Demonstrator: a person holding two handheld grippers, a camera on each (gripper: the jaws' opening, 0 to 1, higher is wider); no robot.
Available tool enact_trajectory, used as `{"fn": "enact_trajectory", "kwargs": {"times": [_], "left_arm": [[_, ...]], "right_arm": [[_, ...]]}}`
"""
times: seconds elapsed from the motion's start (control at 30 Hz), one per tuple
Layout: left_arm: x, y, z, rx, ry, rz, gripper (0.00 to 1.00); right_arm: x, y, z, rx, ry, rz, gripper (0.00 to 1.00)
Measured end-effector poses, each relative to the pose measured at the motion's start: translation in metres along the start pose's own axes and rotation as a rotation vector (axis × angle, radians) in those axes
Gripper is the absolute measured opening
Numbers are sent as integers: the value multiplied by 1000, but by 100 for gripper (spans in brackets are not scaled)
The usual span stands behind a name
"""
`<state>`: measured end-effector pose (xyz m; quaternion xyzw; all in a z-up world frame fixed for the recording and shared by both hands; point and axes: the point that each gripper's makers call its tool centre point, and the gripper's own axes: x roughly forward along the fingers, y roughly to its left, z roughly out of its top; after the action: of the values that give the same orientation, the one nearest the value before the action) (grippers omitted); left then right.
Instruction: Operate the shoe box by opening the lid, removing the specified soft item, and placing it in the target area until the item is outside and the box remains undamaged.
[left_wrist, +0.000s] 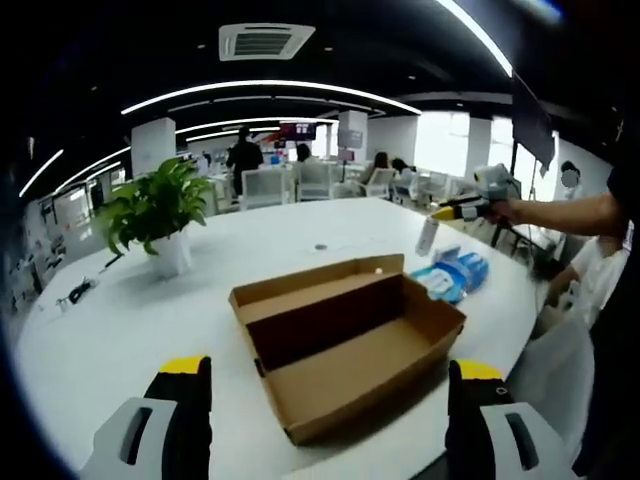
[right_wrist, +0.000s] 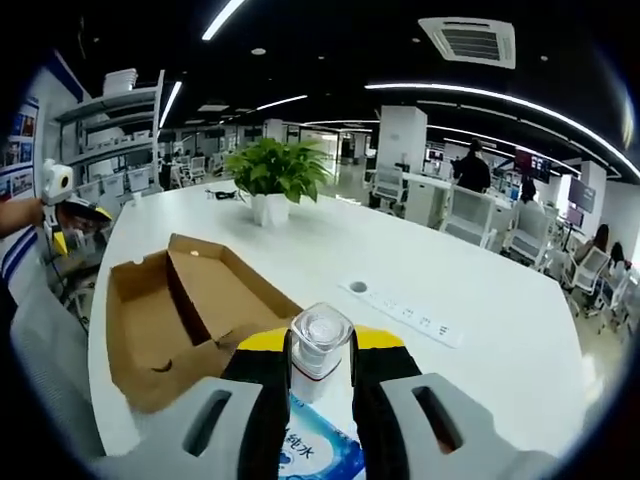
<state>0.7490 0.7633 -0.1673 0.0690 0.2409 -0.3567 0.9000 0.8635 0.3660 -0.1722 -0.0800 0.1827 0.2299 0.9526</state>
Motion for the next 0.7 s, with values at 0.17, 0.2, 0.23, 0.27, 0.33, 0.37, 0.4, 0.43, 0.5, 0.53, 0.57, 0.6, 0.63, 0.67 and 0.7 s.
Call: {"fn": "enact_trajectory", "kwargs": {"times": [0.17,0.2,0.23,0.27,0.33,0.37,0.4,0.43,0.5,0.53,0.57,0.6,0.63,0.67,0.7], "left_arm": [[-3,3,-4,-12,3,13,100],[-3,2,-4,-14,3,13,100],[-4,2,-6,-21,6,15,100],[-4,3,-7,-23,8,16,100],[-5,3,-10,-24,17,18,100],[-6,2,-11,-23,20,18,100],[-6,2,-12,-23,23,19,100],[-6,2,-14,-24,29,21,100],[-7,3,-17,-28,32,25,100],[-7,3,-17,-31,33,26,100],[-7,3,-19,-36,35,28,100],[-7,3,-21,-39,36,28,100],[-7,3,-23,-42,39,29,100],[-7,3,-24,-43,43,29,99],[-7,2,-27,-45,49,30,99]], "right_arm": [[10,-5,-12,-11,36,0,20],[12,-6,-13,-11,41,-2,20],[14,-8,-14,-9,47,-3,20],[15,-9,-15,-10,51,-3,20],[15,-8,-19,-12,61,-4,20],[19,-9,-20,-12,66,-2,20],[20,-9,-21,-12,72,-1,20],[23,-12,-25,-14,78,-4,20],[24,-13,-26,-22,85,-5,20],[24,-14,-27,-26,87,-7,20],[26,-15,-29,-28,89,-7,20],[27,-16,-32,-27,93,-8,20],[28,-17,-34,-24,96,-8,20],[30,-18,-36,-21,100,-8,20],[30,-17,-37,-24,104,-9,20]]}}
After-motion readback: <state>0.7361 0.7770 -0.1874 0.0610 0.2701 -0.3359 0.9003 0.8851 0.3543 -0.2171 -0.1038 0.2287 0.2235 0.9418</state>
